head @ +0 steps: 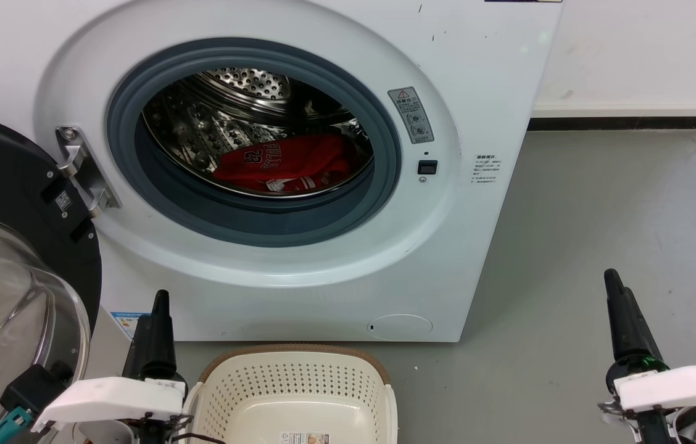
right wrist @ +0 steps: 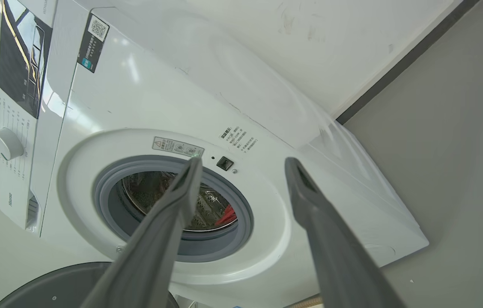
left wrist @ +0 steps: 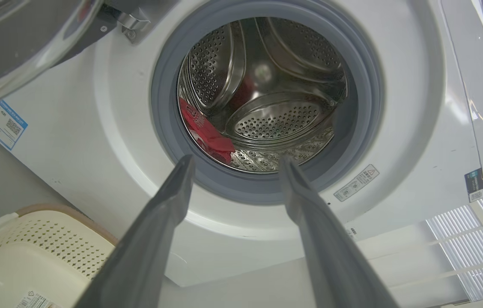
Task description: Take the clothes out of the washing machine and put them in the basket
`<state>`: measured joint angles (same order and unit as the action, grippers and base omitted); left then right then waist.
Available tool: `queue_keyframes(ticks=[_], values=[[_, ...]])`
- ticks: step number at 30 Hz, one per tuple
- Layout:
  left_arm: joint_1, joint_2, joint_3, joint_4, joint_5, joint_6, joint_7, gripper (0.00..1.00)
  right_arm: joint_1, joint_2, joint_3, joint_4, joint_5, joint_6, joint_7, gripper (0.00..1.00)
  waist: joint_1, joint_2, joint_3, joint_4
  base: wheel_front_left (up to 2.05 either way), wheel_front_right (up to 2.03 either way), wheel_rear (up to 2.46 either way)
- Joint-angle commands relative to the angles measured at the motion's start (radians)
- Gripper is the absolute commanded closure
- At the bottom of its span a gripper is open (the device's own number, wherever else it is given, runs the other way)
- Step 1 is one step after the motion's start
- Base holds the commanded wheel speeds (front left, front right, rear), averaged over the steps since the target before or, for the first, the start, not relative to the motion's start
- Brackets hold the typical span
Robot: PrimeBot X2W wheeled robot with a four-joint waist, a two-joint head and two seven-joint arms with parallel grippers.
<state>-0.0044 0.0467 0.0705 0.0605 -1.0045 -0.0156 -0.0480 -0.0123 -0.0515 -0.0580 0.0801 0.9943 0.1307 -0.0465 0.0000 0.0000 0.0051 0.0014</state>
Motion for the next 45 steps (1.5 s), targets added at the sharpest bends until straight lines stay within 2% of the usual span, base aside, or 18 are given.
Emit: queue_keyframes(ticks=[1, 19, 45], values=[[-0.004, 0.003, -0.004, -0.026, 0.041, 0.006, -0.011, 0.0, -0.001, 0.0, 0.005, -0.029, -0.045, 0.0, -0.011, 0.0, 0.0, 0.0, 0.001, 0.0, 0.0, 0.0, 0.0], [0.027, 0.003, -0.047, -0.061, 0.341, 0.042, -0.068, 0.0, 0.031, 0.001, 0.056, -0.103, -0.382, 0.0, -0.07, 0.0, 0.0, 0.0, 0.002, -0.004, 0.0, 0.0, 0.0], [0.064, 0.004, -0.083, -0.069, 0.636, 0.057, -0.134, 0.0, 0.072, 0.001, 0.089, -0.152, -0.718, 0.0, -0.135, 0.0, 0.0, 0.0, 0.006, -0.008, 0.0, 0.0, 0.0]])
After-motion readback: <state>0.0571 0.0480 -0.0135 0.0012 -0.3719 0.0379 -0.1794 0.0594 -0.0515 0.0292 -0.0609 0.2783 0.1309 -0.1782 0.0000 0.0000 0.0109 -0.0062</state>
